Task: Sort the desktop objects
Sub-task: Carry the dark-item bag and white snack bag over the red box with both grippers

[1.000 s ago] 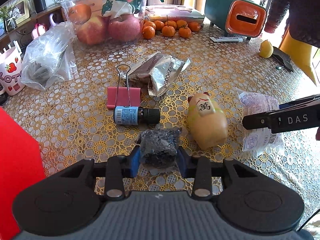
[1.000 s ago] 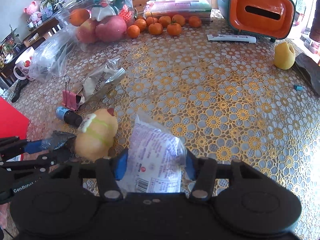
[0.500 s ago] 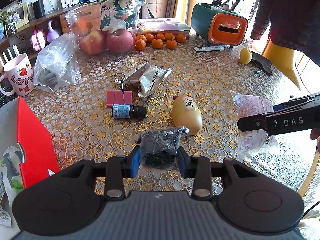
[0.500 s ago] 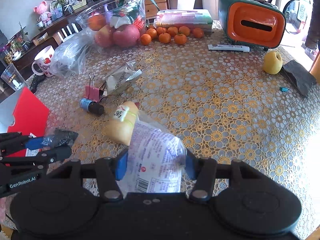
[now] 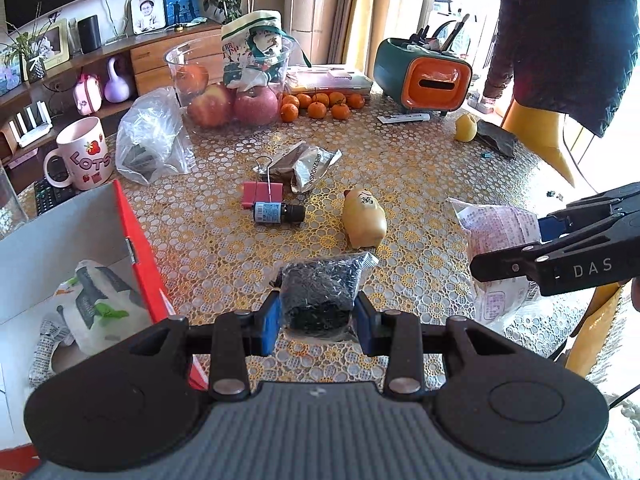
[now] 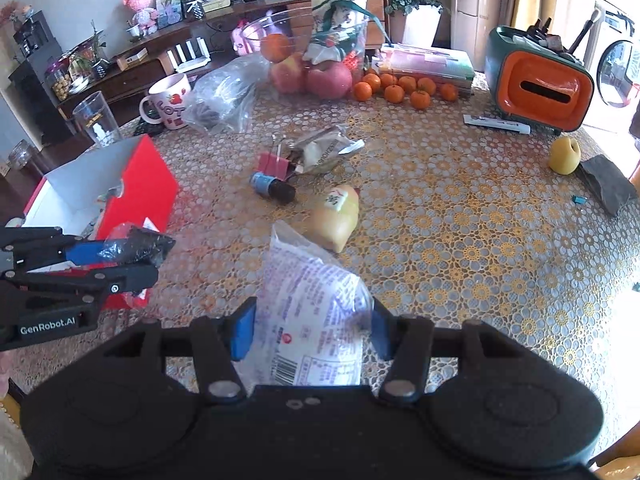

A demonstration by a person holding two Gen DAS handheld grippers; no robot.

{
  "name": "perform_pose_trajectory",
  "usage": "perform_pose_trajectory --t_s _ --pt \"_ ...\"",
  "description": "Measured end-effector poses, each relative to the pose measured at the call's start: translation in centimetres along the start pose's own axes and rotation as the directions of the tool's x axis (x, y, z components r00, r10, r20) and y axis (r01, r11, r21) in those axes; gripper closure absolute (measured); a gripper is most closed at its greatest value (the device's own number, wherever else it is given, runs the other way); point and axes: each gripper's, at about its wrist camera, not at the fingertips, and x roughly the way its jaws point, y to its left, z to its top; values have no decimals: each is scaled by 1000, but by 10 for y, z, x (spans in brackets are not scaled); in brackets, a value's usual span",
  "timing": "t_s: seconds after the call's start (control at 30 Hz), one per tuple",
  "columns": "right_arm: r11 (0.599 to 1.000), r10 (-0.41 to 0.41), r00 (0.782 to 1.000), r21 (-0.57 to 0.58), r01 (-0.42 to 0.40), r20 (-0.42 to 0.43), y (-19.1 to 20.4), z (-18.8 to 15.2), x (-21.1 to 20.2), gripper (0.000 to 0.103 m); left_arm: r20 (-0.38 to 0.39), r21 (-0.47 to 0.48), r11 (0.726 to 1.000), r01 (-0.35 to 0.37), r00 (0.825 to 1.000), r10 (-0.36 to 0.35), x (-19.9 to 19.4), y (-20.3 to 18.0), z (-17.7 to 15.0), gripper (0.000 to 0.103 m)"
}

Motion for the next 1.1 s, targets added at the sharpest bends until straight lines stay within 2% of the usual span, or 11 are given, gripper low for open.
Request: perform_pose_trajectory --t_s 0.27,0.63,1.1 --pt "993 62 998 -97 -61 7 59 -4 -19 48 38 -25 1000 -18 999 19 -47 25 -20 66" --pt "971 139 990 -194 -137 -3 138 7 -18 48 62 -64 995 -77 995 81 -104 79 -44 66" --pt "941 182 983 -288 -177 -11 229 41 13 48 44 -136 976 -171 983 178 -127 160 -70 66"
